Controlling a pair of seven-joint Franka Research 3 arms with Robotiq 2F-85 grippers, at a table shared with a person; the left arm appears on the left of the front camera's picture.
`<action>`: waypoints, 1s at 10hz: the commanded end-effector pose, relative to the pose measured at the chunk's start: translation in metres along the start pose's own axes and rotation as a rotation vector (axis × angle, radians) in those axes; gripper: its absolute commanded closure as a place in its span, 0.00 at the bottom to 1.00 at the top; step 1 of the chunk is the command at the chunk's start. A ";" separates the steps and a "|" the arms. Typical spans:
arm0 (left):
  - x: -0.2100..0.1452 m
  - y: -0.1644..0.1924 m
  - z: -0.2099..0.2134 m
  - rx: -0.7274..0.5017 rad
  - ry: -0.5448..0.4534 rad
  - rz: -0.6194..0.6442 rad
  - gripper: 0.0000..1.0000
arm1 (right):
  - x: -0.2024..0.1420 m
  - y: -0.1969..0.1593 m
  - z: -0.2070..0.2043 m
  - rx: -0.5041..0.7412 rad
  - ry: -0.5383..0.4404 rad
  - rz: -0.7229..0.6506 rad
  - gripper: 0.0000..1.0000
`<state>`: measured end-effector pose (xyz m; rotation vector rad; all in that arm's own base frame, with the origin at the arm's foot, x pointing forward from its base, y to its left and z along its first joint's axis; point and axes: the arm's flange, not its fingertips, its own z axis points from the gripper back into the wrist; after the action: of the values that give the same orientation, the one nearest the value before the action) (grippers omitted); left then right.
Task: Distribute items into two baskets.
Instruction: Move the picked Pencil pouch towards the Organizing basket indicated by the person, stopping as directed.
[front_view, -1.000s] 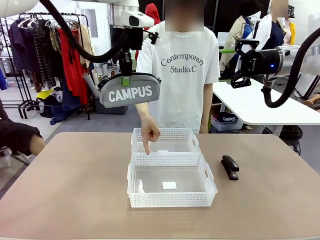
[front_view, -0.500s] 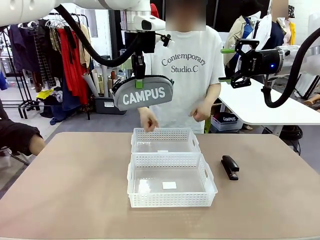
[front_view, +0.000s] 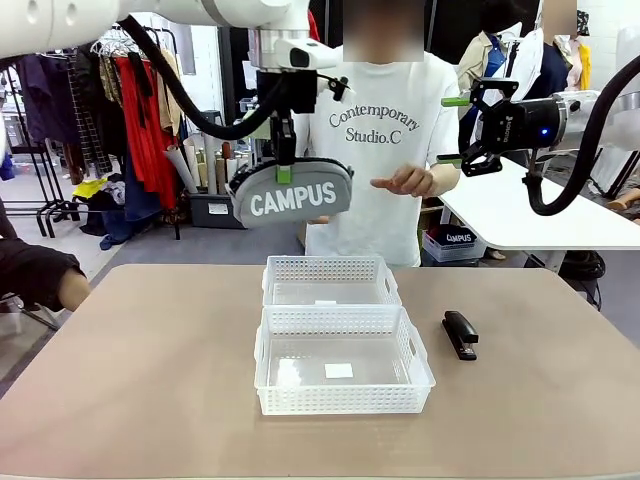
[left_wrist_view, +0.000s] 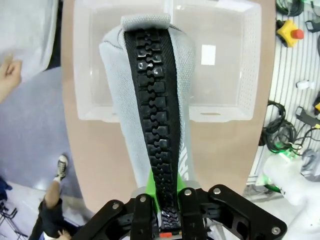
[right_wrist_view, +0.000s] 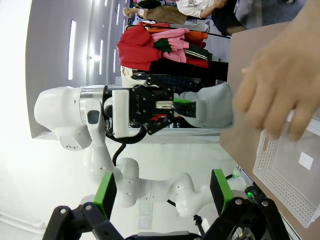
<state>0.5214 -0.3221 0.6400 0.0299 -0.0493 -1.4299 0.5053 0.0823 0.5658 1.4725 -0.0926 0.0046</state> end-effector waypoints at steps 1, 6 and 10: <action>0.025 0.003 -0.010 -0.010 0.011 -0.088 1.00 | 0.000 0.002 0.000 0.002 0.000 0.002 0.00; 0.043 -0.005 -0.026 -0.061 -0.013 -0.158 1.00 | 0.000 0.002 0.000 0.002 0.000 0.002 0.00; 0.043 -0.008 -0.026 -0.054 -0.012 -0.145 1.00 | 0.000 0.002 0.000 0.002 0.000 0.002 0.00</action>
<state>0.5210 -0.3670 0.6064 -0.0108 -0.0134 -1.5700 0.5053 0.0823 0.5658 1.4725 -0.0925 0.0046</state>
